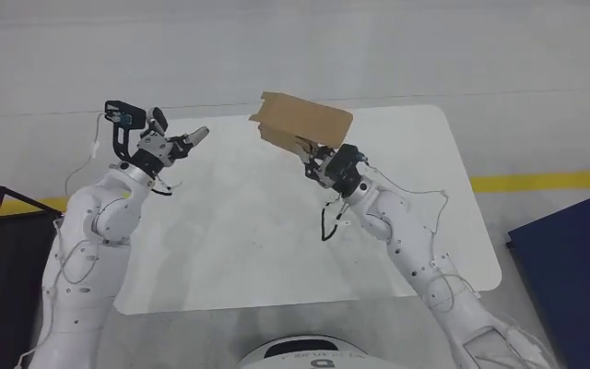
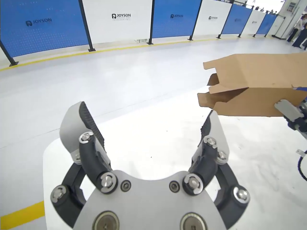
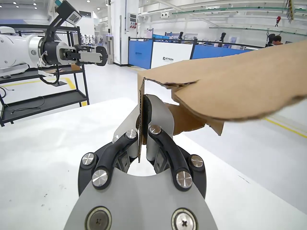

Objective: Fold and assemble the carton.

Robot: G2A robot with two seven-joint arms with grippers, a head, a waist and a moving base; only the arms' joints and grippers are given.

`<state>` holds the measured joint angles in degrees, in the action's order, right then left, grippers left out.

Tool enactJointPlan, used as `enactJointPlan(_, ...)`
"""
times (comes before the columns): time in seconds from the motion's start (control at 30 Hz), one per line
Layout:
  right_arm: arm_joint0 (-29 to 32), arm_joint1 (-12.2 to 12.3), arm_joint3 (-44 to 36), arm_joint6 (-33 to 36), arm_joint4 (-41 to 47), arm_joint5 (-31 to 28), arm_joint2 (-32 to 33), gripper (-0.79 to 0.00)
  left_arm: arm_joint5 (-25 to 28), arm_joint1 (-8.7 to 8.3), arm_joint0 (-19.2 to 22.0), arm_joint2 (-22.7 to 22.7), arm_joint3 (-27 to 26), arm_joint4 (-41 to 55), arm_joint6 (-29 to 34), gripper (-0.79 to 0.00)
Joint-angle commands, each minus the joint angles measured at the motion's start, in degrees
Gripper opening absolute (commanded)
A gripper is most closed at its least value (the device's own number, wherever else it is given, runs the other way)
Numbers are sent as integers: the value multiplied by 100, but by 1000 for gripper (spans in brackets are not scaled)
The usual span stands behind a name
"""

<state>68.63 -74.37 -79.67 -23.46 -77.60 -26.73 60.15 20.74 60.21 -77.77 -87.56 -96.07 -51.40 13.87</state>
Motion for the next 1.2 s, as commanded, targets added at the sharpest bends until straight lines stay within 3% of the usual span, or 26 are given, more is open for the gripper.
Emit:
enactJointPlan(0.0, 0, 0, -1, 1, 2, 0, 0, -785, 8, 0, -1, 1, -1, -5, -8, 0)
enactJointPlan(0.13, 0, 0, -1, 1, 2, 0, 0, -785, 8, 0, -1, 1, -1, -5, -8, 0)
enactJointPlan(0.27, 21, -4, -29, 0, 47, -15, -15, -785, -85, 41, 26, 292, 136, -37, 14, 0)
enactJointPlan(0.37, 53, -21, -15, -625, 746, -783, -21, -785, -35, 82, 69, 346, 188, 588, -79, 0)
enactJointPlan(0.47, 28, 29, 273, -1557, 698, -1836, 35, -785, 15, 80, 62, 121, 216, 1145, -114, 0)
enactJointPlan(0.63, 36, 105, 745, -2615, -70, -2532, 29, -785, 210, 58, -3, -159, -18, 1769, 102, 0)
enactJointPlan(0.9, 112, 168, 779, -3050, -327, -2360, -177, -785, 778, -9, 55, -116, -807, 1397, 846, 0)
enactJointPlan(1.17, 176, 246, 716, -3337, -486, -2073, -339, -785, 960, 3, 295, 375, -916, 916, 1066, 0)
